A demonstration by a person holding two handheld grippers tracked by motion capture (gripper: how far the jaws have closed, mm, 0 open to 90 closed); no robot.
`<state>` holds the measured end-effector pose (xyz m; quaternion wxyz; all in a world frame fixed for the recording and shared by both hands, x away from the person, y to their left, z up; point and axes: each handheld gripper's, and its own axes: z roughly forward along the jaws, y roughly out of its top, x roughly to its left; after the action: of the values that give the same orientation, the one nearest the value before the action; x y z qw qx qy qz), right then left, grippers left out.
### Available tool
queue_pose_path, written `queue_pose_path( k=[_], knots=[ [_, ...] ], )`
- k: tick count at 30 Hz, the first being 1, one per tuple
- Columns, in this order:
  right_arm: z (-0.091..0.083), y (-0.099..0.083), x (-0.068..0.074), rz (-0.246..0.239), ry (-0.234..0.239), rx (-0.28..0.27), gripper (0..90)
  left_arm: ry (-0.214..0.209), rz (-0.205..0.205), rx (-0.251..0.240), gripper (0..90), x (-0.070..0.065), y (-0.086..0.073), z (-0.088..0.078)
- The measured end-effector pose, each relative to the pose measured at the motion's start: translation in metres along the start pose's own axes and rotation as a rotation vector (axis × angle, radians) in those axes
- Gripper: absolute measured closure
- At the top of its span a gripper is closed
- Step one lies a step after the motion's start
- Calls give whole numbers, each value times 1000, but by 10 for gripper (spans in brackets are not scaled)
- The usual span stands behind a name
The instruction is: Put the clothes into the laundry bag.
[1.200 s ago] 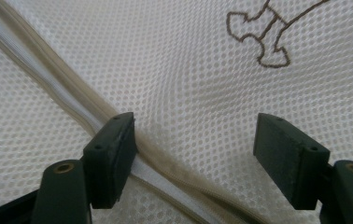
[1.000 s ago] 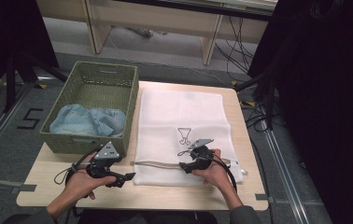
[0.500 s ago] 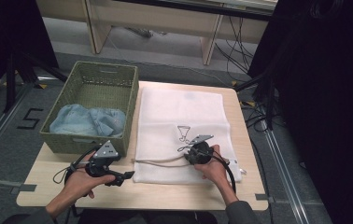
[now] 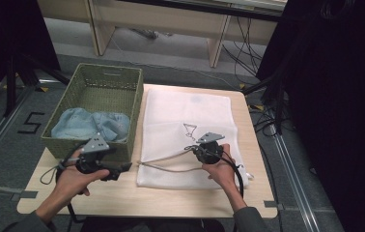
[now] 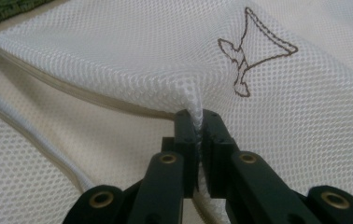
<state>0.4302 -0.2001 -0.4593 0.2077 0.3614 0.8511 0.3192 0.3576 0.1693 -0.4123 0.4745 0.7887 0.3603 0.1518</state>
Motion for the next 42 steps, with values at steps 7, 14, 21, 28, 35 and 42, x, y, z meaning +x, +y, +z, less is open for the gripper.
queue_pose_path(
  k=[7, 14, 21, 28, 35, 42],
  knots=[
    [-4, 2, -2, 9, -2, -26, 867, 179, -7, 63, 164, 67, 31, -19],
    [-4, 2, -2, 16, 6, -27, 866, 214, -85, 207, 154, 130, 45, 2],
    [-3, 1, -3, 10, 13, -23, 865, 224, -110, 297, 157, 150, 54, 47],
    [-3, 0, -4, 6, 18, -22, 863, 172, -106, 538, 239, 163, 54, 81],
    [-3, 0, -3, 1, 16, -23, 863, 234, -74, 503, 733, 175, 57, 87],
    [-3, 0, -5, 7, 15, -26, 863, 510, -183, 226, 741, 195, 84, 62]
  ],
)
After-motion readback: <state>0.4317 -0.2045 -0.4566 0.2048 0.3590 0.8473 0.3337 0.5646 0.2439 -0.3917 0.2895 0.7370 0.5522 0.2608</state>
